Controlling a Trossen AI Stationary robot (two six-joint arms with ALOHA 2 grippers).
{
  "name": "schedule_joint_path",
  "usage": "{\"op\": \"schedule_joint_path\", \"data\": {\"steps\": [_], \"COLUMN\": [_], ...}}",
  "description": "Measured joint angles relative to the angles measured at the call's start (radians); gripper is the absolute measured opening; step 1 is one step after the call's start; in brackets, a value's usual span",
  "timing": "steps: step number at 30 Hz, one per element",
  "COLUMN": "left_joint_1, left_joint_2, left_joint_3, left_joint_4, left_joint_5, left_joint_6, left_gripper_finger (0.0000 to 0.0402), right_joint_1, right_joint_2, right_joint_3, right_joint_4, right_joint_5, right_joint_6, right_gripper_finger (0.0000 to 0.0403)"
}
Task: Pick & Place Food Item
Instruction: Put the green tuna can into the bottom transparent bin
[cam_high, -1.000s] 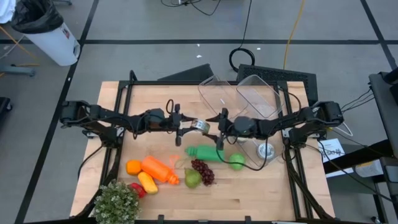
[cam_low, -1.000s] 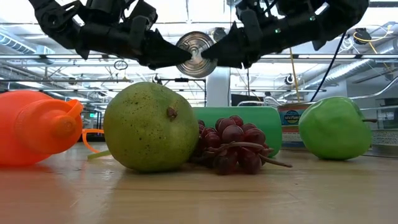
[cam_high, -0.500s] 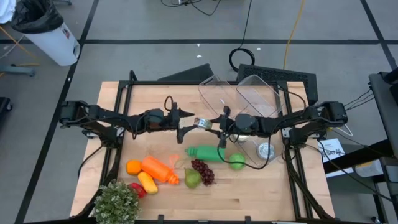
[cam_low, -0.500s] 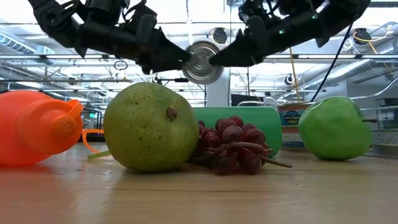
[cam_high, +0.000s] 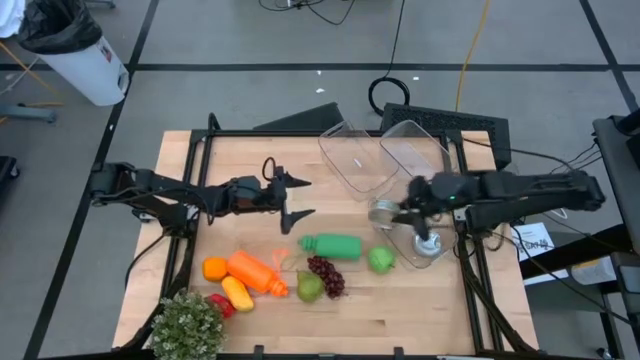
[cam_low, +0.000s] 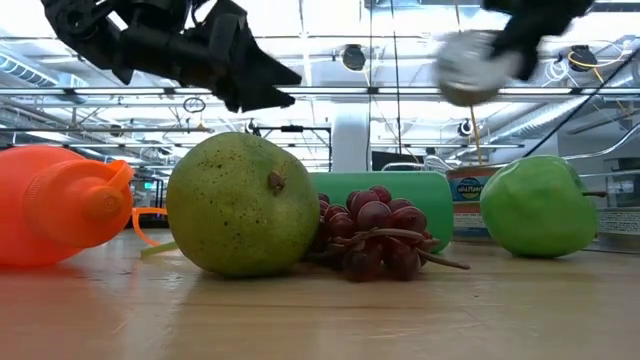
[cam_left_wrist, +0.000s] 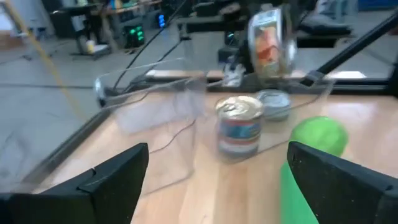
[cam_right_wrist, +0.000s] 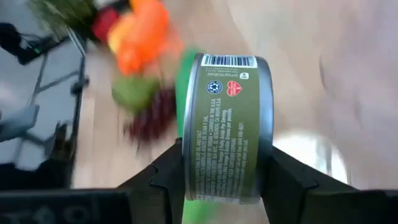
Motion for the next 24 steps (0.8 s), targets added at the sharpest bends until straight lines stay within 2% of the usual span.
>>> {"op": "schedule_joint_path", "data": {"steps": [5,8,14,19,24], "left_joint_1": [0.0,0.0,0.001,0.009,0.017], "left_joint_2": [-0.001,-0.001,-0.001,-0.001,-0.001], "left_joint_3": [0.0,0.0,0.0,0.0,0.0], "left_joint_4": [0.006,0.007,0.006,0.005,0.003], "left_joint_5": [-0.033,-0.033,-0.039,-0.044,-0.043], "left_joint_6": [-0.002,-0.005,0.004,0.007,0.006], "left_gripper_finger": [0.0364,0.0357,0.0356,0.0355,0.0349], "right_joint_1": [0.029,0.04,0.043,0.043,0.042], "right_joint_2": [-0.105,-0.121,-0.09,-0.008,0.084], "right_joint_3": [0.023,0.023,0.007,-0.064,-0.11], "right_joint_4": [-0.395,-0.528,-0.542,-0.531,-0.446], "right_joint_5": [-0.085,-0.081,-0.21,-0.242,-0.288], "right_joint_6": [0.22,0.31,0.326,0.297,0.266], "right_gripper_finger": [0.0144,0.0144,0.0144,0.0144,0.0144]}}
